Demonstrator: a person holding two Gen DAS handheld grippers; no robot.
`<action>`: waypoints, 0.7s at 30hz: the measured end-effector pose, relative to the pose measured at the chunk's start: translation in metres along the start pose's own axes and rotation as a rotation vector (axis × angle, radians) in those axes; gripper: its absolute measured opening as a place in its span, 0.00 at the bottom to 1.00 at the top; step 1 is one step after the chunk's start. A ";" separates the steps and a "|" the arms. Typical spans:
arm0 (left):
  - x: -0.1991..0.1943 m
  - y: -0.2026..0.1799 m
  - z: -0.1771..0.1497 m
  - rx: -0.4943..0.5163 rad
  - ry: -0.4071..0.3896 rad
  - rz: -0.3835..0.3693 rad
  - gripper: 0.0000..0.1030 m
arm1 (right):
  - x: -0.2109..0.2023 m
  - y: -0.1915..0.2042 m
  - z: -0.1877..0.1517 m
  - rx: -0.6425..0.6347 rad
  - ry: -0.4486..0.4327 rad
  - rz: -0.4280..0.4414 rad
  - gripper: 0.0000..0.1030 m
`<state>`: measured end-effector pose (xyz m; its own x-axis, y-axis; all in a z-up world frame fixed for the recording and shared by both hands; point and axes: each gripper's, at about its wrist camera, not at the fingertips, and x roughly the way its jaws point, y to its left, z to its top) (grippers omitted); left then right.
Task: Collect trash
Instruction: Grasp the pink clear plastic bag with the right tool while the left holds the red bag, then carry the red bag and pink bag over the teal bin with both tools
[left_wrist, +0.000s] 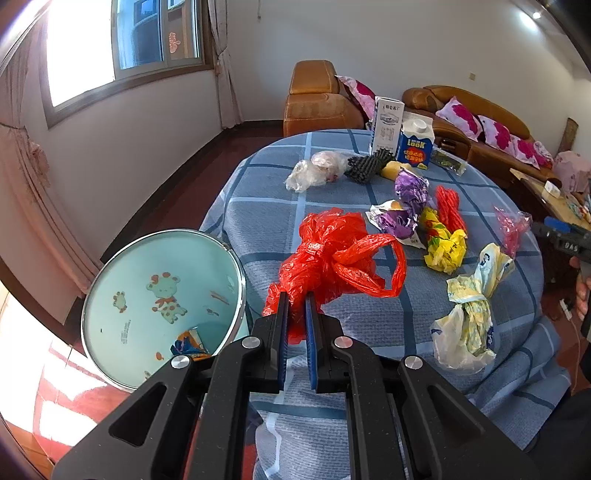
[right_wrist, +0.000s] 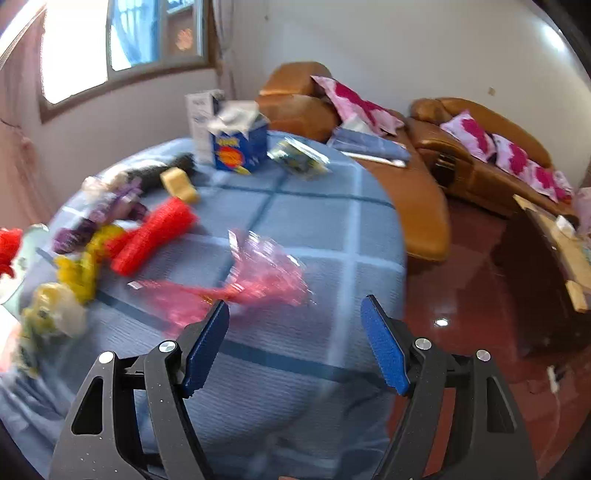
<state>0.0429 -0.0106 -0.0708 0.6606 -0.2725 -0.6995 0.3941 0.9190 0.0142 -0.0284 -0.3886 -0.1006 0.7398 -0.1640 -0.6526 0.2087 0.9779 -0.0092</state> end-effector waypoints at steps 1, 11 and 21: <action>0.000 0.001 0.000 -0.002 0.000 0.002 0.08 | -0.002 -0.002 0.003 0.001 -0.007 -0.003 0.71; 0.004 0.000 -0.002 0.000 0.018 0.007 0.08 | 0.058 -0.011 0.013 -0.034 0.176 0.138 0.43; 0.003 0.002 0.001 -0.001 0.006 0.018 0.08 | 0.034 0.001 -0.002 -0.036 0.110 0.158 0.13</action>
<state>0.0465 -0.0096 -0.0721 0.6636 -0.2540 -0.7036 0.3811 0.9242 0.0259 -0.0040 -0.3927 -0.1246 0.6869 0.0049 -0.7267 0.0709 0.9948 0.0737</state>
